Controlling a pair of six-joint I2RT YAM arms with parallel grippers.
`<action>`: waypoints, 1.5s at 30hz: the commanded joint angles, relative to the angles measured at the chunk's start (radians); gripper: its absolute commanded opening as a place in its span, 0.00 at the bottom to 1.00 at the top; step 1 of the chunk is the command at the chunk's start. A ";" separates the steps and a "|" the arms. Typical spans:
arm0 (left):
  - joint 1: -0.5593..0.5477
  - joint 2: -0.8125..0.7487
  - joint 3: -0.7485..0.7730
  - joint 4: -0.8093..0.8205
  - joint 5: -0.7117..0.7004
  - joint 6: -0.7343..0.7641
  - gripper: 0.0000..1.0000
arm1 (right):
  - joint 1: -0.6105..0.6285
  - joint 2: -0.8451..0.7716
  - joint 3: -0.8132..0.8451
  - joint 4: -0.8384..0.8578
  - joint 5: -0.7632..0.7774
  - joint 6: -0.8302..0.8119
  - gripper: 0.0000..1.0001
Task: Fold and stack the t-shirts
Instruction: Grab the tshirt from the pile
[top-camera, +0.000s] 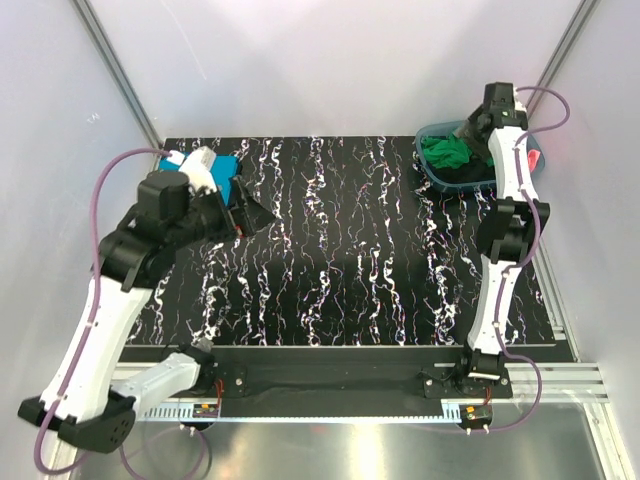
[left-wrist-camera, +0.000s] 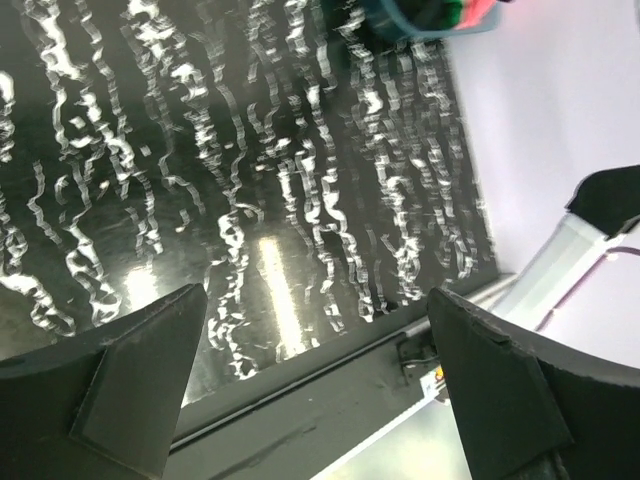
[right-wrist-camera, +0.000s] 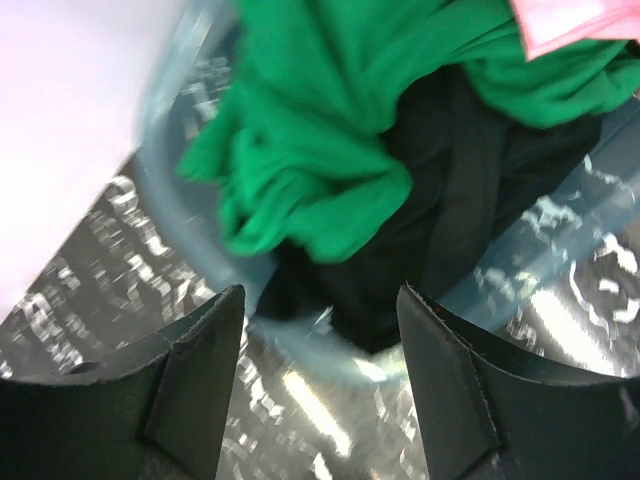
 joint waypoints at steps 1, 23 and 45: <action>0.003 0.065 0.045 -0.033 -0.071 0.035 0.99 | -0.027 0.034 0.083 0.047 -0.082 -0.007 0.70; 0.020 0.306 0.215 -0.094 -0.075 0.056 0.99 | -0.093 0.190 0.008 0.295 -0.195 0.076 0.70; 0.052 0.284 0.222 0.014 -0.005 -0.005 0.99 | -0.120 -0.061 0.123 0.513 -0.545 0.173 0.00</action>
